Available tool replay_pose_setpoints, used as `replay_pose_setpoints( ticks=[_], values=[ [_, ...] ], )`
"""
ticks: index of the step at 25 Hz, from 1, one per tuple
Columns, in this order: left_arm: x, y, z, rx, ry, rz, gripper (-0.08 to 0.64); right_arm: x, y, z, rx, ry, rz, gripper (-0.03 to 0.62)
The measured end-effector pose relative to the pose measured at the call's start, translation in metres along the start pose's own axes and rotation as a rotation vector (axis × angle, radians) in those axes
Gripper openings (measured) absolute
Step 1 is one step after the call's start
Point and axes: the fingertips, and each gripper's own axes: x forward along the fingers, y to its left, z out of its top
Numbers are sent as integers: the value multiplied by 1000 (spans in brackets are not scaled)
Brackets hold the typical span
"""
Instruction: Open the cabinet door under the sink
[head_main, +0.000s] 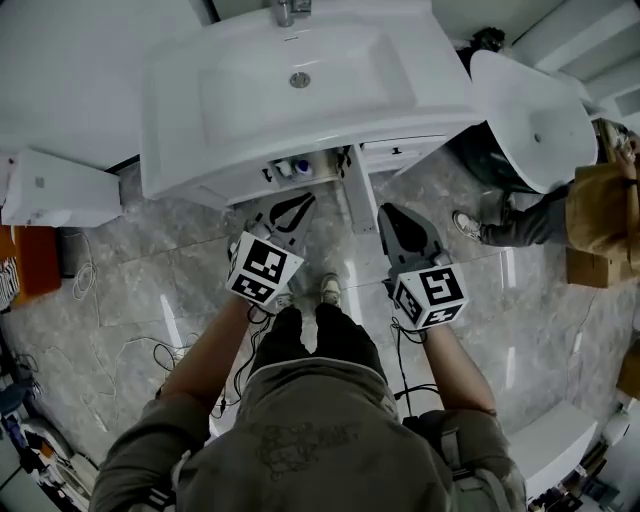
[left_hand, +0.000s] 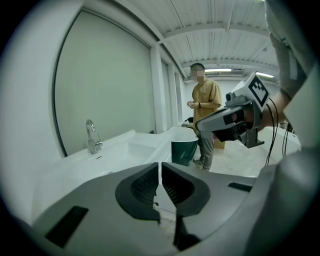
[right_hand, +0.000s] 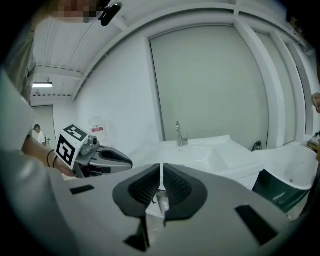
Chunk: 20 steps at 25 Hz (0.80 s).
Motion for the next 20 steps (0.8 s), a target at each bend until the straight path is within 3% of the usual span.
replay_pose_setpoints(
  ticks=[7,20],
  values=[
    [-65,18,32,-24,-91,76,31,-13,50,67,-60,-82,79,38],
    [-170,47,95,7,-231,193,31,-44,121,161,-157,-232,197,38]
  ],
)
